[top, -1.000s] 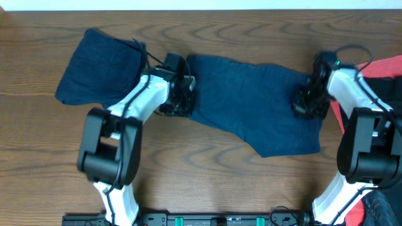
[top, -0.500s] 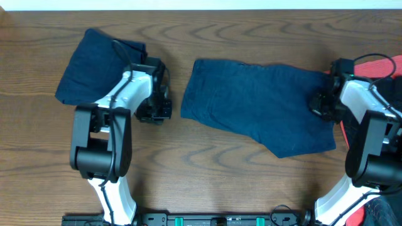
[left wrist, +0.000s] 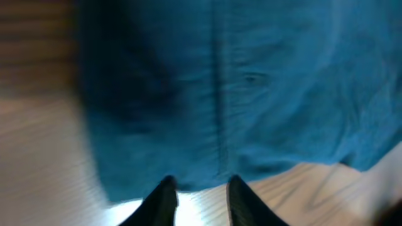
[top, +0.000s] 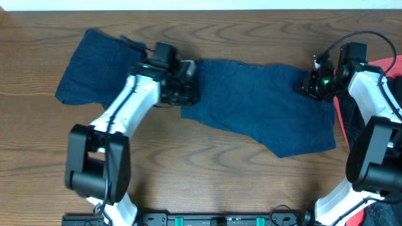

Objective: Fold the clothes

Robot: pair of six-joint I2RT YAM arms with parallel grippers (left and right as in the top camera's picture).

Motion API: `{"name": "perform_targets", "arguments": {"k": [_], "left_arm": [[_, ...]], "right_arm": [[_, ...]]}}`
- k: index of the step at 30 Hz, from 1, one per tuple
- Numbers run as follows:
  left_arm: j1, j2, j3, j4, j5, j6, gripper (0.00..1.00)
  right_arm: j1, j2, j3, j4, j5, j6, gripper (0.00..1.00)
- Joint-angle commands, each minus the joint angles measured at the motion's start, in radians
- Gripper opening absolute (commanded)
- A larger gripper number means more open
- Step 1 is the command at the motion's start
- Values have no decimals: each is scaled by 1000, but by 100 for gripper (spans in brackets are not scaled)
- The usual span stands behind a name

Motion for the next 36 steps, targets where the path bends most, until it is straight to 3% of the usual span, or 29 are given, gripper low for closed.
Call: {"name": "perform_targets", "arguments": {"k": [1,5,10,14,16,22,26,29,31,36], "left_arm": [[-51,99,-10,32,35,1,23],[-72,205,-10,26,2,-5,6],[-34,248,-10,-114,-275,-116,6],[26,217,-9,-243,-418,-123,6],[57,195,-9,-269,-426,-117,6],[93,119,-9,-248,-414,-108,6],[90,89,-9,-224,-388,-108,6],[91,87,-9,-226,-389,-108,6],[91,87,-9,-233,-389,-104,6],[91,87,-9,-249,-392,-85,6]], "right_arm": [[5,-50,14,-34,-99,-40,17],[5,-56,14,-68,-98,-40,18],[5,-56,13,-80,-46,-39,19],[18,-56,-10,-125,147,69,16],[31,-56,-45,-158,222,120,16],[82,-56,-218,-164,209,142,14],[138,-56,-364,-54,153,143,14],[150,-56,-430,24,257,239,7],[135,-56,-435,40,371,319,1],[33,-56,-360,64,513,397,1]]}}
